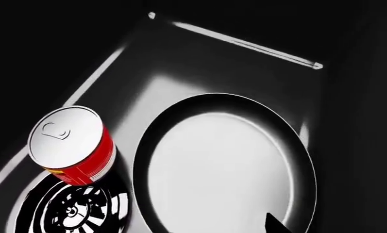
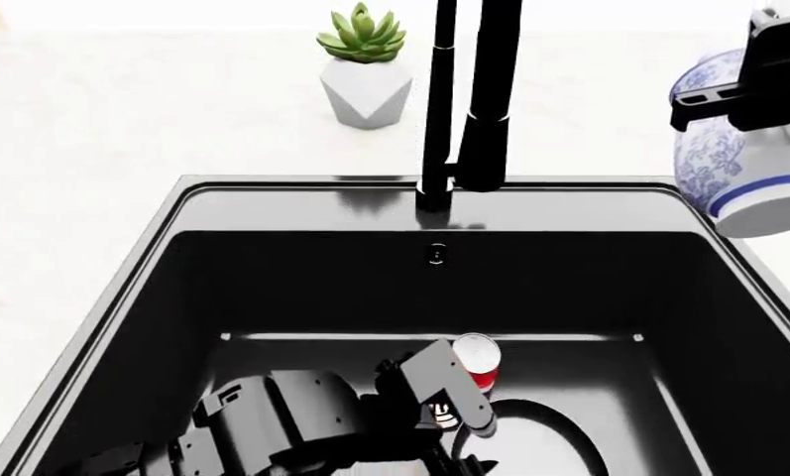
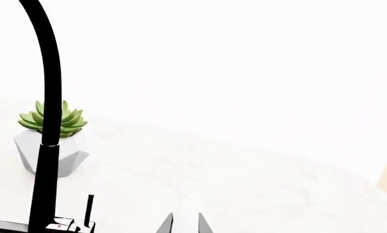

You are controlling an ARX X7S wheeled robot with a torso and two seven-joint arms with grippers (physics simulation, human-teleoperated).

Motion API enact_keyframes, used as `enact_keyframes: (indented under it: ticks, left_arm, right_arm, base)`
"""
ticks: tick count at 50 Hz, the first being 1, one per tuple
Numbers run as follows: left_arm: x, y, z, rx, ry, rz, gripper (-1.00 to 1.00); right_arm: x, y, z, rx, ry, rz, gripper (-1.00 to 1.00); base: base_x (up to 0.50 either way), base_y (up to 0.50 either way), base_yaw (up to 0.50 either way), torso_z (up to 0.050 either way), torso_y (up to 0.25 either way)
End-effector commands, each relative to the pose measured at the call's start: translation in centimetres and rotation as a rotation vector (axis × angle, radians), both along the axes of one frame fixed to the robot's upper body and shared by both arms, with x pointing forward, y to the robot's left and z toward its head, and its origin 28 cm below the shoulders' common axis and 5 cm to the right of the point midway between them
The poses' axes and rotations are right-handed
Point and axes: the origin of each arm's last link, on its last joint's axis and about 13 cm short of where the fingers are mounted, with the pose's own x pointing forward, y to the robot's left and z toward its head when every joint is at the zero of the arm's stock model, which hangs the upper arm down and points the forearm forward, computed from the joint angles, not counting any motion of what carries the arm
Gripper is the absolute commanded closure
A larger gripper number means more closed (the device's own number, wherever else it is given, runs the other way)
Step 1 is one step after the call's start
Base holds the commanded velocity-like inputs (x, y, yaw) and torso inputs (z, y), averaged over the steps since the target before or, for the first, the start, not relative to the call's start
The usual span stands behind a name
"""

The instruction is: Pick the teapot and pot and place them in the sink. Then turn on the water.

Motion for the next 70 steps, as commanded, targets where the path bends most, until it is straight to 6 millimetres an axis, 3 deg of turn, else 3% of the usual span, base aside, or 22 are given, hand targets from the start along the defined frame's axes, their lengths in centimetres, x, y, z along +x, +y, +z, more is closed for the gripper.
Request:
enact_keyframes:
  ticks: [1,7,20,33,43,56,70]
  left_arm:
    - [0.1,-0.1,0.4,-0.033,0.017,-0.022,-1.00]
    - [0.4,0.3,2.2,-0.078,-0.028,-0.005,-1.00]
    - [-0.9,2.8,12.6,-0.231,-0.377,0.151,-1.00]
    - [-2.9,6.2,18.3,-0.280,-0.566,0.319,-1.00]
    - [-4.5,7.5,19.4,-0.280,-0.614,0.361,-1.00]
    - [-4.8,8.1,19.5,-0.278,-0.626,0.387,-1.00]
    - [-5.6,10.0,22.2,-0.321,-0.754,0.520,-1.00]
  right_arm:
    - [-0.1,-0.3,0.4,0.001,-0.038,-0.030,1.00]
    - [-0.2,-0.2,0.4,0.000,-0.039,-0.025,1.00]
    - [-0.5,1.1,-0.3,-0.015,-0.035,0.041,1.00]
    - [-0.2,2.1,-1.8,-0.003,-0.014,0.096,1.00]
    - [0.3,2.6,-2.4,0.005,0.001,0.120,1.00]
    - [0.9,2.9,-2.9,0.004,0.018,0.132,1.00]
    - [2.6,3.6,-5.2,0.040,0.074,0.164,1.00]
  base:
    - [0.00,0.00,0.00,0.010,0.000]
    - [0.00,0.00,0.00,0.000,0.002]
    - [0.00,0.00,0.00,0.000,0.001]
    - [0.00,0.00,0.00,0.001,0.001]
    - [0.00,0.00,0.00,0.000,0.001]
    - [0.00,0.00,0.00,0.001,0.002]
    - [0.00,0.00,0.00,0.000,0.001]
